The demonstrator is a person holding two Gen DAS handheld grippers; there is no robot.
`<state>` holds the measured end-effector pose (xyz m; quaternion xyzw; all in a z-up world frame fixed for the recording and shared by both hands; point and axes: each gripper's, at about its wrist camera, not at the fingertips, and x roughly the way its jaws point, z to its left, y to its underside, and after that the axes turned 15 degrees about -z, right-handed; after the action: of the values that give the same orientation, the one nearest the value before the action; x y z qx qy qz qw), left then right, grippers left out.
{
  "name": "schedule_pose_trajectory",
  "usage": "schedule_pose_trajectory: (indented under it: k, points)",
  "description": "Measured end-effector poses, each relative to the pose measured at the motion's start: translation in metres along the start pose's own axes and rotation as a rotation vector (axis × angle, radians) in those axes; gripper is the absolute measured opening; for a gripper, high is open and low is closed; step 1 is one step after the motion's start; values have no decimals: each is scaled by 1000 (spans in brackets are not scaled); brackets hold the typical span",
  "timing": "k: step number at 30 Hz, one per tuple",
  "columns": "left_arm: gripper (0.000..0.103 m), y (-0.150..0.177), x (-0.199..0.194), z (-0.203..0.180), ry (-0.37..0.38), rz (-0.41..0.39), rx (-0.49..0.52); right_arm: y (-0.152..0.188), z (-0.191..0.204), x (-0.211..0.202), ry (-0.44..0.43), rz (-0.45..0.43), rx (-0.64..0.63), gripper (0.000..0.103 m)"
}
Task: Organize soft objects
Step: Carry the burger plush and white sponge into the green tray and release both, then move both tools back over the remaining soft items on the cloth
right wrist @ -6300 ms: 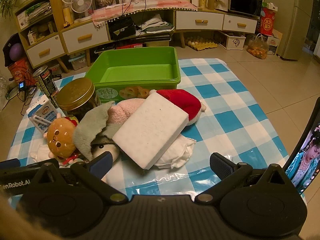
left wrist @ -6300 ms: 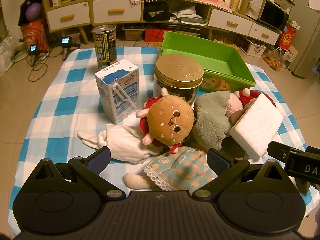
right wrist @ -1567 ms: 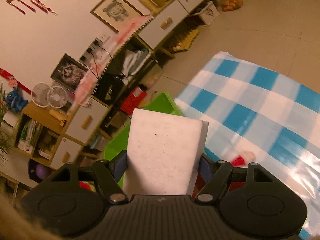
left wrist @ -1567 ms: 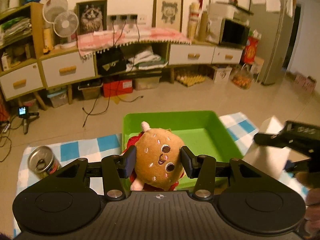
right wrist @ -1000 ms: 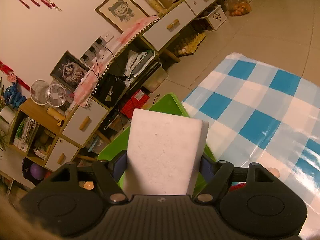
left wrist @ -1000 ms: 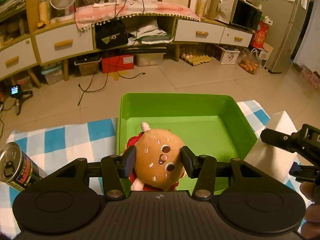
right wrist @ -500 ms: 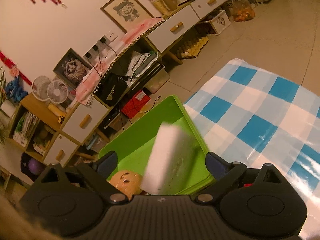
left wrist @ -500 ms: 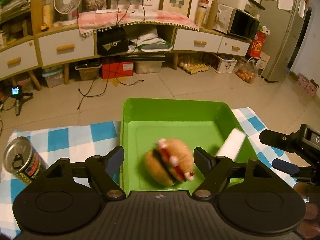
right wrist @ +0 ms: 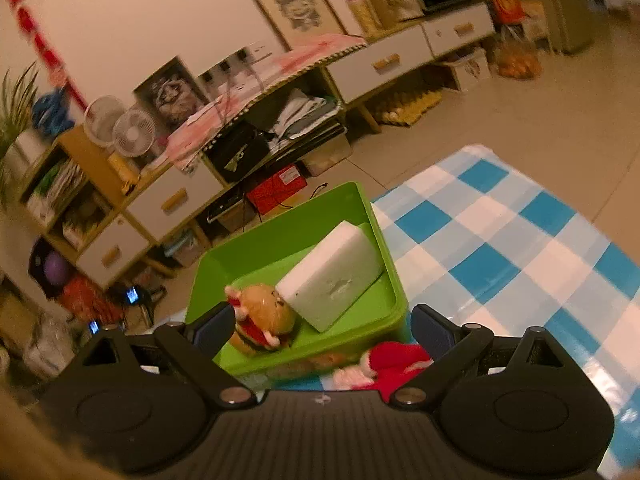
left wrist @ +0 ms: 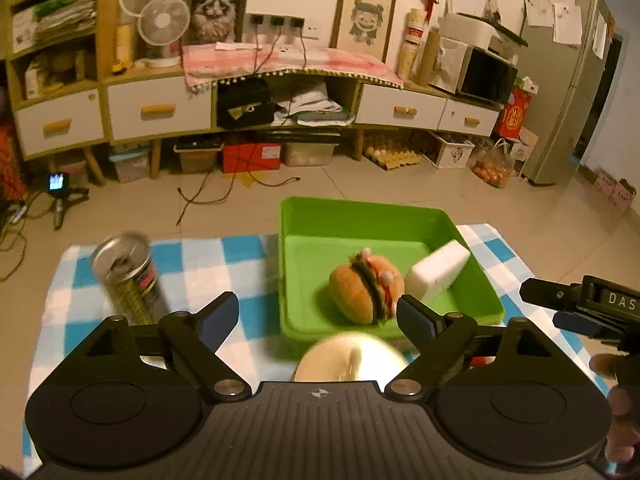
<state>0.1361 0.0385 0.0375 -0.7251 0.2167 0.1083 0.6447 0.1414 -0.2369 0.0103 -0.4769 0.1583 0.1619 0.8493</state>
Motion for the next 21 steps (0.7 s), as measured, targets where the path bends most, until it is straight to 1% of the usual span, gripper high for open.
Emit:
schedule_pose_trajectory:
  k: [7,12,17,21]
  points:
    - [88,23,-38,24,-34,-12,-33,7,-9,-27,-4,-7,-52,65]
    - [91,40,-60,30,-46,-28,-13,13,-8,-41,-13,-19,-109,65]
    - [94,61,-75,34,-28,-56,4,25,2,-54,-52,-9,-225,65]
    - [96,78,-85,35,7,-49,58,39,7,-66,-91,-10,-327,65]
